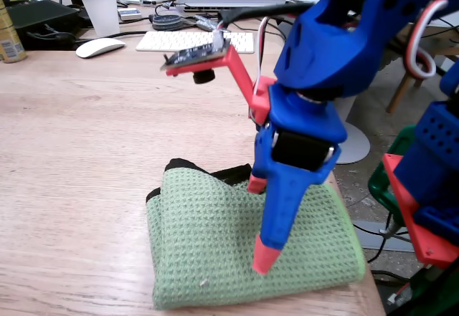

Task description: Clean the table

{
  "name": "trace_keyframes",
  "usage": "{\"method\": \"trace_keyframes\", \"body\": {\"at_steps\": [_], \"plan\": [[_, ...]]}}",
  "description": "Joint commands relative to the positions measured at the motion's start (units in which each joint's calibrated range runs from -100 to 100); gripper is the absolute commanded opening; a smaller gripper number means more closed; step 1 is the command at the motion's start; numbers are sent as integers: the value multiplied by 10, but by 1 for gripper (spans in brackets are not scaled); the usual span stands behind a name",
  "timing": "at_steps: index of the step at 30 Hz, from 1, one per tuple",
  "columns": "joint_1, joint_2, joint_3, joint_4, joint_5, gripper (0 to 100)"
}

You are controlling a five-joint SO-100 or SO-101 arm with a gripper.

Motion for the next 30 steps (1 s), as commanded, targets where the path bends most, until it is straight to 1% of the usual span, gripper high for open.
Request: {"method": "trace_keyframes", "body": {"at_steps": [1,2,6,7,11,16,20,21,24,26,28,29,30], "plan": [[-79,17,-20,-6,3,41],[-98,33,-22,-6,2,36],[-113,47,-22,-6,3,5],[-111,48,-22,-6,3,0],[-94,118,-28,7,-2,0],[-78,132,-34,40,3,0],[54,145,-35,67,5,0],[107,152,-35,67,14,0],[274,166,-35,68,77,0],[398,167,-41,68,108,0],[540,182,-91,67,142,0],[618,217,-125,68,163,0],[669,252,-167,68,182,0]]}}
